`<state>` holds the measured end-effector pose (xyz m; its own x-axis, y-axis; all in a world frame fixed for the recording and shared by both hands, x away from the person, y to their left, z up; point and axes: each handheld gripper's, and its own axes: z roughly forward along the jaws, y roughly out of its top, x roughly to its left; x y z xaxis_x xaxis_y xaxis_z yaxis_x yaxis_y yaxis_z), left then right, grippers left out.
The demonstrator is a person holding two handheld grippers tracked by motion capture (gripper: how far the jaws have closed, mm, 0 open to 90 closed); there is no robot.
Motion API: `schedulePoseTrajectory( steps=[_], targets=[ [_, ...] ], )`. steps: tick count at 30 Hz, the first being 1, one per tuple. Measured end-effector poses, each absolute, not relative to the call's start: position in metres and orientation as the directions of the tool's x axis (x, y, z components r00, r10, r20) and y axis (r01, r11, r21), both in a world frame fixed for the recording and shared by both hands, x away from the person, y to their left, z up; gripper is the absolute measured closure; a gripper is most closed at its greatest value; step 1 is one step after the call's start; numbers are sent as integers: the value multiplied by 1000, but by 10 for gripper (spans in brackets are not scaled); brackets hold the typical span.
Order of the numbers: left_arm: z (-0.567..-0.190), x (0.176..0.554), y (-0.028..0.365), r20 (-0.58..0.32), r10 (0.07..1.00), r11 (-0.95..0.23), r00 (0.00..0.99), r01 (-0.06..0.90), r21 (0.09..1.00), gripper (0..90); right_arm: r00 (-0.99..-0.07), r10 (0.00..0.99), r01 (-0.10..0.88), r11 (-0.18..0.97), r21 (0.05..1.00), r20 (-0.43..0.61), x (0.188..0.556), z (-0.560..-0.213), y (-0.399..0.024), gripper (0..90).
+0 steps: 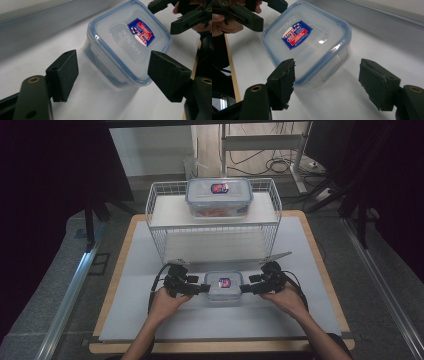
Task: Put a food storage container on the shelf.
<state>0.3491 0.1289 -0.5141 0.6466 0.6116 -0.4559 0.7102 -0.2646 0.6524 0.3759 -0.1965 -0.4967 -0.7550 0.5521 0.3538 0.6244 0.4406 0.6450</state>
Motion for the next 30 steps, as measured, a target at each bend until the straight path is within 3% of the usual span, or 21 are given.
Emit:
schedulePoseTrajectory(
  steps=[12, 16, 30],
  targets=[
    [-522, 355, 120, -519, 571, -270, 637, 742, 613, 270, -717, 518, 689, 422, 590, 466, 386, -508, -187, 269],
    [-522, 355, 117, -527, 570, -266, 631, 748, 609, 292, -709, 494, 701, 417, 579, 503, 388, -510, -187, 308],
    [-513, 338, 125, -503, 573, -235, 647, 718, 655, 496, -737, 488, 665, 404, 628, 467, 375, -501, -194, 500]
  ],
)
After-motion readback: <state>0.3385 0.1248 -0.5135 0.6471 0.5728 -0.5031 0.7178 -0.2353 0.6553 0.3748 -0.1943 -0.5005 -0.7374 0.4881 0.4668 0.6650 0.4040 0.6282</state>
